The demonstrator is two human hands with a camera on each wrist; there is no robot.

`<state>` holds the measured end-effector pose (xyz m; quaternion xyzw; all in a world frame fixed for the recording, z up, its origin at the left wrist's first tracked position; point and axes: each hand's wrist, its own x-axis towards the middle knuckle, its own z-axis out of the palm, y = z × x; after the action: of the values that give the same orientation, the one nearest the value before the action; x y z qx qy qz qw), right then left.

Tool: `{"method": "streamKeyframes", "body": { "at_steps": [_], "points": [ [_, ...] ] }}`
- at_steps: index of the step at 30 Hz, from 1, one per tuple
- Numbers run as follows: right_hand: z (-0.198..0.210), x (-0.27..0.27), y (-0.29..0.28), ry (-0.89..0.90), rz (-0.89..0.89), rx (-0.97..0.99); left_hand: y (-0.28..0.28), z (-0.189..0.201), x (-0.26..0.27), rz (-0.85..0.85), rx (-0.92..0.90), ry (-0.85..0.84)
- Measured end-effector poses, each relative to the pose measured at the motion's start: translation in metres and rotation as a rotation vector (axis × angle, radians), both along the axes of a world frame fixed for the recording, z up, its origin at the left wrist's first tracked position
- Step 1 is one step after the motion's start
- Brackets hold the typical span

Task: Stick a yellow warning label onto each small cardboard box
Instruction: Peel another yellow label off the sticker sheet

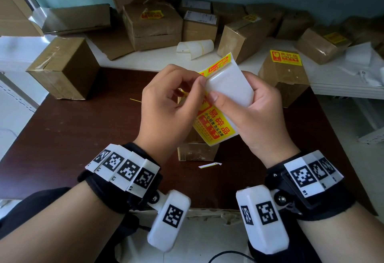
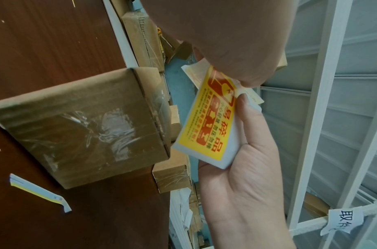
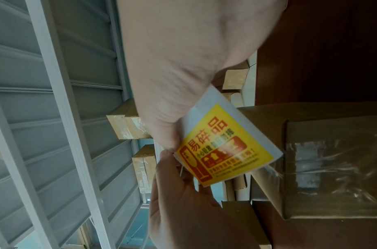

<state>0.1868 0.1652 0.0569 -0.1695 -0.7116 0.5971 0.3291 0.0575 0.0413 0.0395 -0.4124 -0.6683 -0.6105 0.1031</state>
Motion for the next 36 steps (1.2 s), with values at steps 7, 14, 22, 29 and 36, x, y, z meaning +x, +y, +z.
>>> {"method": "streamKeyframes", "body": {
  "at_steps": [7, 14, 22, 29, 36],
  "points": [
    [-0.002, 0.000, 0.002, -0.019, -0.013, -0.010, 0.001, 0.000, 0.000, 0.007, 0.006, -0.020],
    [-0.004, -0.003, 0.002, 0.007, -0.027, -0.040, 0.000, 0.000, -0.001, 0.014, 0.014, -0.037],
    [-0.001, -0.005, 0.004, 0.052, -0.055, -0.250, -0.001, 0.002, -0.001, 0.011, 0.021, -0.073],
    [0.005, -0.002, 0.007, -0.030, 0.058, -0.372, -0.002, 0.002, -0.016, -0.082, -0.085, -0.231],
    [0.007, 0.001, 0.016, -0.080, 0.302, -0.562, 0.001, 0.015, -0.025, -0.142, 0.066, -0.622]
  ]
}}
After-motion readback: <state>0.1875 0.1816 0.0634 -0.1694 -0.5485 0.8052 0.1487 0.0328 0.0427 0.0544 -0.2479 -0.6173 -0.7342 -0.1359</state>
